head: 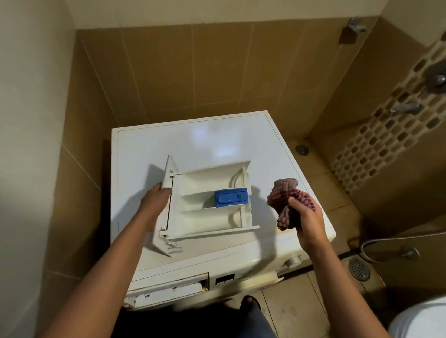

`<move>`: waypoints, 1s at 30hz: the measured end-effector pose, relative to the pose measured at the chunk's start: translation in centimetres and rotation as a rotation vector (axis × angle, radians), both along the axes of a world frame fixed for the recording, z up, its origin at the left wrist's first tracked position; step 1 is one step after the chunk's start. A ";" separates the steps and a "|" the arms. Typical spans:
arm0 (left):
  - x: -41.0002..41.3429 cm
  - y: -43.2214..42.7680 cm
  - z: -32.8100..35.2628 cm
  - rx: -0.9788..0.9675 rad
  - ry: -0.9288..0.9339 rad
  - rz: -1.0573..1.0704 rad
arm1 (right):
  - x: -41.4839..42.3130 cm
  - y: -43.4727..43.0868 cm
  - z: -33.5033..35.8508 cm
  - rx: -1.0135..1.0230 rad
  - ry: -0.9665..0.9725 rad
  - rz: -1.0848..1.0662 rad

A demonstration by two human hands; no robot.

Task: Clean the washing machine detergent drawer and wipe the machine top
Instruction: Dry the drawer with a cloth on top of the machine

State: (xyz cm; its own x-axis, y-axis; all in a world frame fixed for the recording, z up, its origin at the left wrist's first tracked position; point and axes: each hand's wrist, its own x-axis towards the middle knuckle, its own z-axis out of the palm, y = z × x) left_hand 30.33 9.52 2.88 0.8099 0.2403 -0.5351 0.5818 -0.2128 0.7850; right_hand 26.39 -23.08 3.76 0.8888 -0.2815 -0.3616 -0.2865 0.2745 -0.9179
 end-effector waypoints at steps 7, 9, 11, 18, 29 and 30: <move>0.2 3.3 -0.5 0.077 0.043 -0.033 | -3.0 4.6 -0.6 -0.299 -0.159 0.386; 0.1 4.0 -1.0 0.084 0.050 -0.009 | -3.6 6.1 -0.9 -0.521 -0.301 0.510; -0.1 4.4 -1.2 0.070 0.054 0.006 | -4.0 7.6 -1.1 -0.602 -0.396 0.510; 0.2 4.7 -1.2 0.038 0.045 0.009 | -2.9 10.6 2.0 -0.367 -0.188 -0.137; 0.8 4.4 -0.9 0.096 0.008 0.011 | -0.8 8.7 0.1 -1.101 -0.849 0.634; 0.9 4.3 -0.8 0.111 0.004 0.000 | -0.5 8.6 0.0 -1.125 -0.855 0.609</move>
State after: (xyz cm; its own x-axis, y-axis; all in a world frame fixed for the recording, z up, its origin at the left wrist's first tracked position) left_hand 31.22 13.81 2.04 0.8075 0.2984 -0.5089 0.5853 -0.2977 0.7542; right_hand 25.88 -14.44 3.73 0.7909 0.4210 0.4440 0.6092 -0.6102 -0.5065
